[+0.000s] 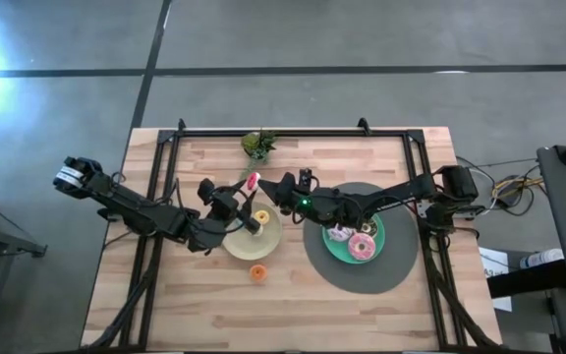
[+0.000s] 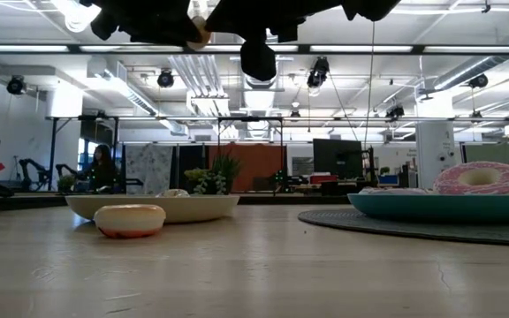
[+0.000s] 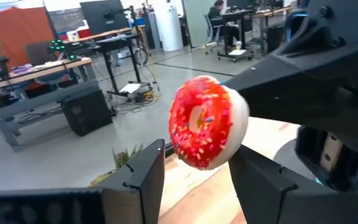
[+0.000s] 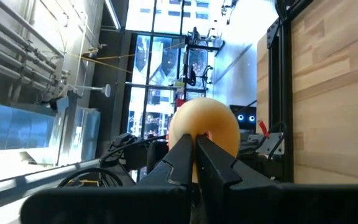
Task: Pick & Place donuts
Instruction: Put the small red donut on the white plate
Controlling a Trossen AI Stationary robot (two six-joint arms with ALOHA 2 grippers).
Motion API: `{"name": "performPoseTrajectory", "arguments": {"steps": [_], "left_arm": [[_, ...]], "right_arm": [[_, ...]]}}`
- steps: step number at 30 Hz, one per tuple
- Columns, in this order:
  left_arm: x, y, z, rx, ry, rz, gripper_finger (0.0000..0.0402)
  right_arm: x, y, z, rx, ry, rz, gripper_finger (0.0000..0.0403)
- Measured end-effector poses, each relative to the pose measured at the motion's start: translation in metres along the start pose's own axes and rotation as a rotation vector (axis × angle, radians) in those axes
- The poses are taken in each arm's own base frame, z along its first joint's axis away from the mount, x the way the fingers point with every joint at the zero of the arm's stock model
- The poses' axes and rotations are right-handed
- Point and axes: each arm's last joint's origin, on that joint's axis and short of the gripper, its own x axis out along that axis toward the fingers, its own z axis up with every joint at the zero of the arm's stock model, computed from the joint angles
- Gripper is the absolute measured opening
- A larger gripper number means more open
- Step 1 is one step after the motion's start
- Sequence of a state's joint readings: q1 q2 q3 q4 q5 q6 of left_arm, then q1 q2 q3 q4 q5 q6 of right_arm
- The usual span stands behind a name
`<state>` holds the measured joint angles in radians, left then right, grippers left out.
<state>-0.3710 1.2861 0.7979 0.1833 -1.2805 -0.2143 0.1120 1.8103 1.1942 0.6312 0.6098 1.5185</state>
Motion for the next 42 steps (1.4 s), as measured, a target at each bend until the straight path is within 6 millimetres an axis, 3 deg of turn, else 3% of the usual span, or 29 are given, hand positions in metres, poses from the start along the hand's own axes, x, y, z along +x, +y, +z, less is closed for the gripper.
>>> {"name": "performPoseTrajectory", "arguments": {"steps": [16,29,36,42], "left_arm": [[0.001,-0.003,0.002,0.041,0.004,-0.027,0.0145],[0.001,-0.004,0.001,0.096,0.008,-0.040,0.0008],[0.000,-0.002,-0.004,0.200,0.029,-0.031,0.0004],[-0.001,0.001,-0.011,0.271,0.057,-0.026,0.0003]], "right_arm": [[0.000,-0.003,0.000,0.002,-0.006,-0.025,0.0009],[0.000,-0.004,0.001,-0.040,-0.013,-0.042,0.0013],[-0.001,-0.008,0.001,-0.164,0.027,-0.073,0.0070],[-0.007,-0.011,0.001,-0.258,0.160,-0.125,0.0138]]}}
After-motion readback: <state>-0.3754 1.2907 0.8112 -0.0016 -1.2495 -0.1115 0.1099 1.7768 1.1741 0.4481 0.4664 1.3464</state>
